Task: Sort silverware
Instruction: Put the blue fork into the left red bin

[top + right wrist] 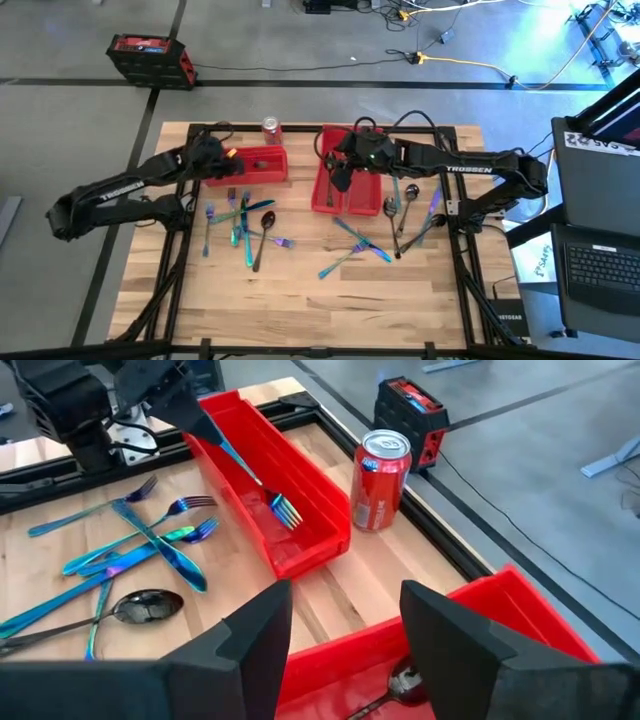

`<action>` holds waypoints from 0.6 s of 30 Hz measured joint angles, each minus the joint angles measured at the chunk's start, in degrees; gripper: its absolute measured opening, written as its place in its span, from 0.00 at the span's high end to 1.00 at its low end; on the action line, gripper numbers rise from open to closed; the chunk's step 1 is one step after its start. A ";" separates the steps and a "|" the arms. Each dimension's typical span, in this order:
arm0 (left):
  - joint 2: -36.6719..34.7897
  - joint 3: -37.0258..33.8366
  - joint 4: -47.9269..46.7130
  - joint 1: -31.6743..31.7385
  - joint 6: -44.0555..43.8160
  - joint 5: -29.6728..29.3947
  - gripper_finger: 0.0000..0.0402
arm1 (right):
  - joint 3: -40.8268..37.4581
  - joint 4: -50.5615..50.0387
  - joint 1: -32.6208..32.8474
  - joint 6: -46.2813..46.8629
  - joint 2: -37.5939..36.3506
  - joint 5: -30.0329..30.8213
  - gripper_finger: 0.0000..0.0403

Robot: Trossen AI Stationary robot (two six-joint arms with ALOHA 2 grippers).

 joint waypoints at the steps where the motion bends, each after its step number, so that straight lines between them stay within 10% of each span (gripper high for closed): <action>1: 0.51 0.00 0.42 0.71 0.35 0.88 1.00 | 0.00 -0.12 0.00 -0.01 0.00 0.01 0.57; 18: 2.82 0.00 1.57 10.17 3.59 7.25 0.94 | 0.00 -0.10 0.02 -0.55 0.24 0.00 0.57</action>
